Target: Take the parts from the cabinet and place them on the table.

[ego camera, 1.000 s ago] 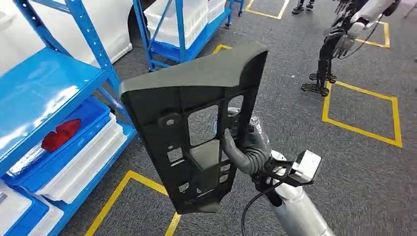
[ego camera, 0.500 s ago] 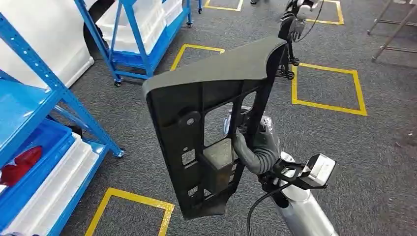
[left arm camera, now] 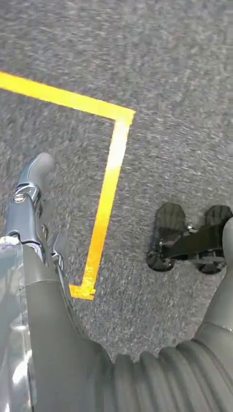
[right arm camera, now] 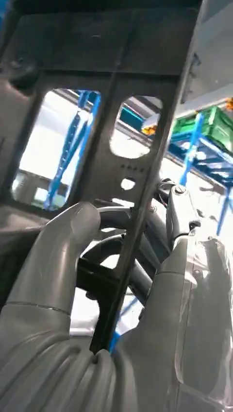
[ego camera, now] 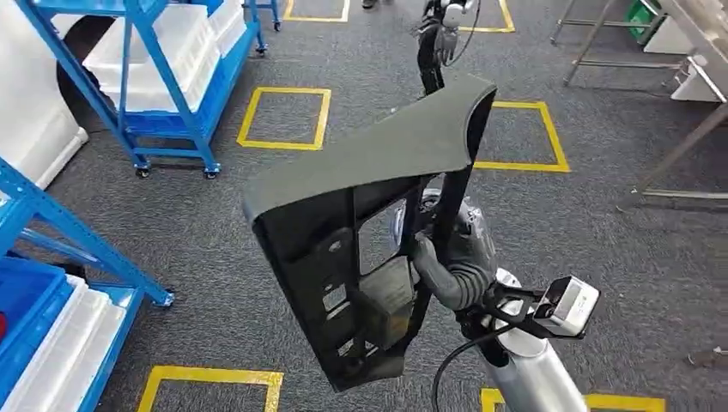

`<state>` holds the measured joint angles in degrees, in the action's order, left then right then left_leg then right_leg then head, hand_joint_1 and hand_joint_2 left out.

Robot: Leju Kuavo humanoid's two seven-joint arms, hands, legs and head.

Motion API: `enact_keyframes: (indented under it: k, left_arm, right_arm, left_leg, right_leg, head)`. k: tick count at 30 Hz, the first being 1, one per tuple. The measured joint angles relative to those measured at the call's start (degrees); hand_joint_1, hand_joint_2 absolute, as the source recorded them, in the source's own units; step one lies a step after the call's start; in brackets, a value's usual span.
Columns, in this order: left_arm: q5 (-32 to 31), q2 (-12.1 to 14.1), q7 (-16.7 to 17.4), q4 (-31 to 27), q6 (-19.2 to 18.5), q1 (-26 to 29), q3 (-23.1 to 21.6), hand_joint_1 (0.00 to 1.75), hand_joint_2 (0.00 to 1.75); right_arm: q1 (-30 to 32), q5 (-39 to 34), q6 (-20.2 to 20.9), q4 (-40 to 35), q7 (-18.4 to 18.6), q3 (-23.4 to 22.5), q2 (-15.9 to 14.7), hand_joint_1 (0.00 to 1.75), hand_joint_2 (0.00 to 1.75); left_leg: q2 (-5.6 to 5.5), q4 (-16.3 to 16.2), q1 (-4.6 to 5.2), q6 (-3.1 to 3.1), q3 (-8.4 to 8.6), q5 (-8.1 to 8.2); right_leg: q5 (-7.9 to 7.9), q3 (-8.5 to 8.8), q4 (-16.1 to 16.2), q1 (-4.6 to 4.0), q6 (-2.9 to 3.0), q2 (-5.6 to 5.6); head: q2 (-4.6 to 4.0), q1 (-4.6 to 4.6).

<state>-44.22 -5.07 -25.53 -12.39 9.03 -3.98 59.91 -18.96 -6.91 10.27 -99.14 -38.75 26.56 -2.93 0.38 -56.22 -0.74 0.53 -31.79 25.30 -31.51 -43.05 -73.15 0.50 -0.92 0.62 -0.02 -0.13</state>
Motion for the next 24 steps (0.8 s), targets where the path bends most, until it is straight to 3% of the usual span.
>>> enact_keyframes:
  k: [1, 2, 4, 5, 6, 7, 10, 11, 12, 13, 15, 16, 17, 18, 20, 21, 22, 24]
  left_arm:
    - [0.0, 0.0, 0.02, 0.0, 0.0, 0.03, 0.0, 0.0, 1.75]
    - [0.0, 0.0, 0.13, 0.0, 0.0, 0.09, 0.0, 0.0, 1.75]
    - [0.0, -0.04, 0.13, 0.02, 0.0, -0.01, 0.0, 0.0, 1.75]
    - [0.0, -0.09, 0.13, 0.0, -0.02, -0.06, 0.0, 0.0, 1.75]
    - [0.0, -0.09, 0.13, 0.0, 0.0, -0.12, 0.0, 0.0, 1.75]
    - [0.0, -0.04, 0.11, 0.0, 0.0, -0.1, 0.02, 0.0, 1.75]
    - [0.0, -0.04, 0.07, 0.0, -0.04, -0.18, 0.02, 0.0, 1.75]
    - [0.0, -0.04, 0.07, 0.0, -0.11, -0.27, 0.02, 0.0, 1.75]
    - [0.0, -0.04, 0.04, 0.0, -0.13, -0.31, 0.02, 0.0, 1.75]
    - [0.0, -0.07, 0.02, 0.02, -0.24, -0.27, 0.02, 0.0, 1.75]
    - [-0.02, -0.17, 0.11, 0.02, -0.3, -0.01, 0.02, 0.0, 1.75]
    - [-0.02, -0.15, 0.17, 0.02, -0.28, 0.13, 0.02, 0.0, 1.75]
    - [-0.02, -0.15, 0.17, 0.02, -0.28, 0.21, 0.02, 0.0, 1.75]
    - [-0.04, -0.15, 0.17, 0.02, -0.28, 0.21, 0.02, 0.0, 1.75]
    - [-0.07, -0.15, 0.17, 0.02, -0.31, 0.13, 0.02, 0.0, 1.75]
    - [-0.06, -0.13, 0.17, 0.02, -0.31, 0.13, 0.02, 0.0, 1.75]
    - [-0.09, -0.11, 0.17, 0.02, -0.31, 0.1, 0.02, 0.0, 1.75]
    - [-0.09, -0.11, 0.2, 0.02, -0.31, 0.03, 0.02, 0.0, 1.75]
  right_arm:
    - [0.09, 0.0, -0.07, 0.0, 0.0, -0.02, 0.0, 1.75, 1.75]
    - [0.18, 0.09, -0.09, 0.0, 0.07, 0.0, 0.0, 1.75, 1.75]
    - [0.17, 0.11, -0.09, 0.0, 0.07, 0.0, 0.0, 1.75, 1.75]
    - [0.15, 0.11, -0.09, -0.04, 0.07, 0.0, 0.0, 1.75, 1.75]
    - [0.12, 0.11, -0.09, -0.24, 0.07, -0.02, 0.0, 1.75, 1.75]
    - [0.13, 0.13, -0.07, -0.44, 0.07, -0.02, 0.02, 1.75, 1.75]
    - [0.11, 0.35, -0.09, -1.09, 0.09, -0.18, 0.09, 1.75, 1.75]
    - [0.13, 0.53, -0.09, -1.59, 0.13, -0.31, 0.11, 1.75, 1.75]
    - [0.0, 0.59, -0.09, -1.9, 0.2, -0.39, 0.17, 1.75, 1.75]
    - [-0.31, 0.61, -0.11, -2.08, 0.31, -0.48, 0.35, 1.75, 1.75]
    - [-0.41, 0.7, -0.15, -2.25, 0.55, -0.5, 0.83, 1.75, 1.75]
    - [-0.36, 0.85, -0.15, -2.25, 0.63, -0.52, 0.85, 1.75, 1.75]
    - [-0.35, 1.03, -0.15, -2.25, 0.72, -0.52, 0.85, 1.75, 1.75]
    - [-0.36, 1.05, -0.15, -2.27, 0.72, -0.57, 0.87, 1.75, 1.75]
    - [-0.4, 1.07, -0.15, -2.51, 0.72, -0.66, 1.03, 1.75, 1.75]
    - [-0.41, 1.09, -0.15, -2.71, 0.72, -0.68, 1.09, 1.75, 1.75]
    - [-0.45, 1.09, -0.15, -2.73, 0.72, -0.72, 1.11, 1.75, 1.75]
    - [-0.41, 1.13, -0.17, -2.8, 0.76, -0.77, 1.14, 1.75, 1.75]
  left_leg:
    - [0.8, -0.03, 0.03, -0.04, -0.03, 0.07]
    - [1.64, -0.06, 0.03, -0.13, -0.01, 0.14]
    - [3.13, -0.32, 0.02, -0.43, 0.07, 0.43]
    - [3.73, -0.51, 0.01, -0.66, 0.15, 0.64]
    - [4.15, -0.72, 0.24, -0.99, 0.3, 0.89]
    - [4.56, -0.86, 0.57, -1.39, 0.35, 1.24]
    - [6.19, -0.51, 0.37, -2.41, 0.97, 1.47]
    - [5.9, -0.78, 0.1, -2.94, 0.93, 1.83]
    - [3.16, -1.99, -0.05, -3.15, 0.67, 2.84]
    - [1.48, -5.19, -0.1, -3.08, -0.7, 5.01]
    - [0.23, -15.3, -0.09, -3.1, -5.5, 9.7]
    - [0.13, -19.1, -0.09, -3.03, -7.51, 10.6]
    - [0.11, -19.96, -0.07, -2.88, -8.3, 9.97]
    - [0.06, -17.93, -0.01, -2.64, -7.69, 8.07]
    - [-0.92, -8.29, 0.02, -1.99, -3.53, 2.54]
    - [-3.38, -2.89, 0.03, -1.6, -1.2, 0.35]
    - [-4.82, -1.48, 0.0, -1.56, -0.77, 1.08]
    - [-3.59, -1.47, 0.37, -1.44, -0.71, 0.91]
  right_leg:
    - [-0.53, -1.5, -2.82, 0.24, -0.19, -0.05]
    - [0.33, -1.51, -2.61, 0.39, -0.33, -0.16]
    - [4.73, 2.93, 5.67, 0.6, -0.54, -1.07]
    - [6.96, 6.29, 11.61, 0.62, -0.49, -2.48]
    - [6.46, 7.81, 14.96, 0.24, 0.11, -5.32]
    - [6.83, 7.95, 15.13, 0.17, 0.39, -5.37]
    - [6.63, 7.65, 14.79, -0.37, 1.4, -3.17]
    - [7.07, 8.07, 15.34, 0.24, 2.0, -2.36]
    - [7.14, 8.17, 15.52, 0.21, 2.22, -1.84]
    - [7.22, 8.15, 15.52, 0.18, 2.62, -1.4]
    - [7.26, 8.1, 15.49, -0.17, 2.98, 0.12]
    - [7.27, 8.1, 15.46, -0.37, 3.03, 1.0]
    - [7.28, 8.13, 15.43, -0.53, 3.04, 1.86]
    - [7.28, 8.19, 15.4, -0.62, 3.04, 2.64]
    - [7.28, 8.34, 15.23, -0.68, 3.02, 4.21]
    - [7.26, 8.3, 15.12, -0.61, 2.93, 4.87]
    - [7.22, 8.07, 14.85, -0.93, 2.56, 5.39]
    - [7.49, 7.74, 15.04, -0.39, 1.82, 6.5]
  head:
    - [0.02, 0.02]
    - [0.02, -0.04]
    - [0.0, 0.02]
    - [0.0, 0.09]
    - [0.02, 0.07]
    - [0.02, -0.02]
    - [0.02, 0.0]
    - [0.02, -0.02]
    - [0.02, -0.09]
    - [0.02, -0.15]
    - [0.02, -0.37]
    - [0.02, -0.37]
    - [0.02, -0.35]
    - [0.02, -0.37]
    - [0.02, -0.35]
    - [0.02, -0.37]
    - [0.02, -0.27]
    - [0.02, -0.37]
